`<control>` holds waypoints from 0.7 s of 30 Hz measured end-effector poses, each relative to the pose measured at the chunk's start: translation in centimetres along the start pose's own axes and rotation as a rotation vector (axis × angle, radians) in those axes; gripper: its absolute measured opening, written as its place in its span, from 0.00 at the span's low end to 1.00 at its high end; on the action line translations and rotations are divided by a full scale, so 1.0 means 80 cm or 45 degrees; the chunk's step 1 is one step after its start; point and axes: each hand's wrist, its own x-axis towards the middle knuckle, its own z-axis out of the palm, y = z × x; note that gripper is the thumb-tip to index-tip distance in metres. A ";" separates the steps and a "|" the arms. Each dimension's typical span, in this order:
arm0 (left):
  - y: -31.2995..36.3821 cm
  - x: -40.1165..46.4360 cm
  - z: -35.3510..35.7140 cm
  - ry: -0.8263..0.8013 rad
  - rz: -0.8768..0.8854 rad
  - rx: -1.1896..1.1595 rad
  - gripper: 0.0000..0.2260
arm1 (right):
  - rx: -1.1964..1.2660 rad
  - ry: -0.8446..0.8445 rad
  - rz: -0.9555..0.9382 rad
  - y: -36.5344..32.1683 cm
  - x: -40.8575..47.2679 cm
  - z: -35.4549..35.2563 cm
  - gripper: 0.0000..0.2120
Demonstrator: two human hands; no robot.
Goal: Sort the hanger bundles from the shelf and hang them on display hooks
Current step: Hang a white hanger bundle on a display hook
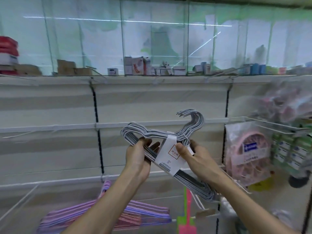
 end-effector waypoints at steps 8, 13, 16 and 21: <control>0.114 0.044 -0.071 -0.057 0.188 0.095 0.07 | -0.001 -0.022 -0.133 -0.084 0.063 0.094 0.33; 0.194 0.074 -0.099 -0.113 0.218 0.208 0.04 | -0.073 -0.045 -0.183 -0.137 0.109 0.132 0.28; 0.229 0.093 -0.113 -0.133 0.203 0.292 0.04 | -0.141 -0.041 -0.196 -0.156 0.133 0.153 0.28; 0.258 0.123 -0.130 -0.137 0.119 0.286 0.04 | -0.189 -0.082 -0.195 -0.171 0.168 0.177 0.32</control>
